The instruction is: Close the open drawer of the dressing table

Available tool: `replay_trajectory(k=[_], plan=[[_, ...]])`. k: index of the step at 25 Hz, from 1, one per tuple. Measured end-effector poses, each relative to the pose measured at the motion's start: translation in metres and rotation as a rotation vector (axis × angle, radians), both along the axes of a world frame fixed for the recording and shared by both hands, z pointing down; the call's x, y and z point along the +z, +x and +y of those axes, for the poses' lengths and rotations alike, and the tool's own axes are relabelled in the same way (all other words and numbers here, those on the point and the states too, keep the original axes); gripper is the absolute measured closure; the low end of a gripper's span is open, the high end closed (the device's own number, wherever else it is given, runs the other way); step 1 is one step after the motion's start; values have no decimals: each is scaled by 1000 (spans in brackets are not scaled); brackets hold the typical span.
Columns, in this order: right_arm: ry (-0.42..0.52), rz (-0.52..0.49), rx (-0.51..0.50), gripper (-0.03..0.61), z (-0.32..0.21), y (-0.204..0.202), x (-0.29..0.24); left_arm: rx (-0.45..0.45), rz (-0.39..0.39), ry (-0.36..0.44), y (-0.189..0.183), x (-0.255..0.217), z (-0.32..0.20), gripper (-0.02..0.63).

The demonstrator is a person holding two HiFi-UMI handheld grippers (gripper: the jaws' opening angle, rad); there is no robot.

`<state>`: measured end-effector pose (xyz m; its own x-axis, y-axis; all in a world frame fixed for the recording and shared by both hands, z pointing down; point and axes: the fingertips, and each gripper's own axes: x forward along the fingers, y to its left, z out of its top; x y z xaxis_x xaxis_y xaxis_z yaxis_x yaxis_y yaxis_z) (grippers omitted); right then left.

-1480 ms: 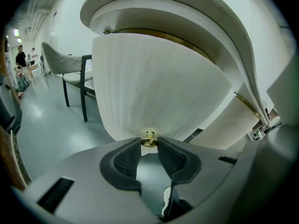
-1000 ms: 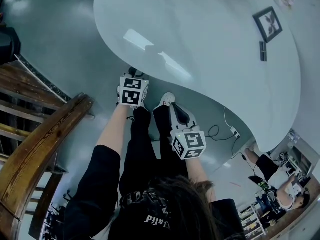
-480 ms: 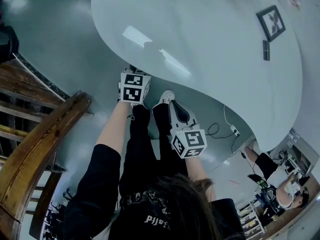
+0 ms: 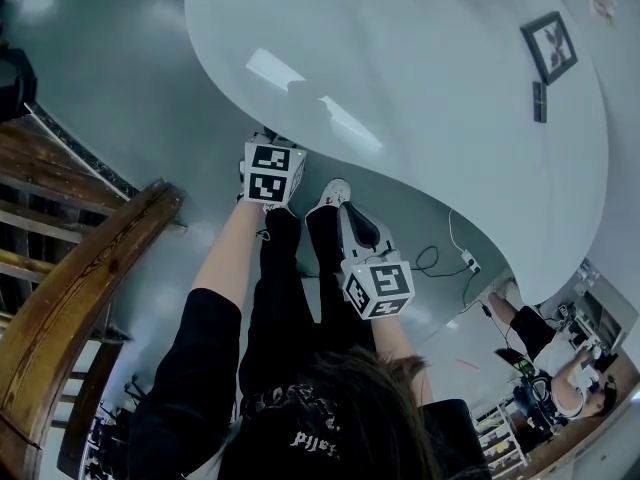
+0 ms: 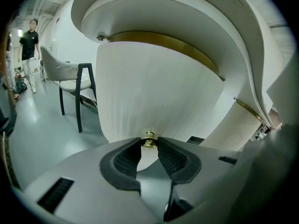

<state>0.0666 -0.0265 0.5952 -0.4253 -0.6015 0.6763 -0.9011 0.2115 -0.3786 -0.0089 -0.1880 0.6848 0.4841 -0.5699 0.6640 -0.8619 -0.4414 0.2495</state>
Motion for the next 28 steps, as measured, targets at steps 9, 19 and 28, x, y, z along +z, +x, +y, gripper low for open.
replay_trajectory(k=[9,19,28], plan=[[-7,8,-6,552,4,2,4,2,14,35,8,-2,-14,488],[-11,9,-17,552,1,5,11,8,32,66,15,3,-22,486],[19,9,-17,552,-3,2,-2,-11,15,65,13,-3,-24,479]])
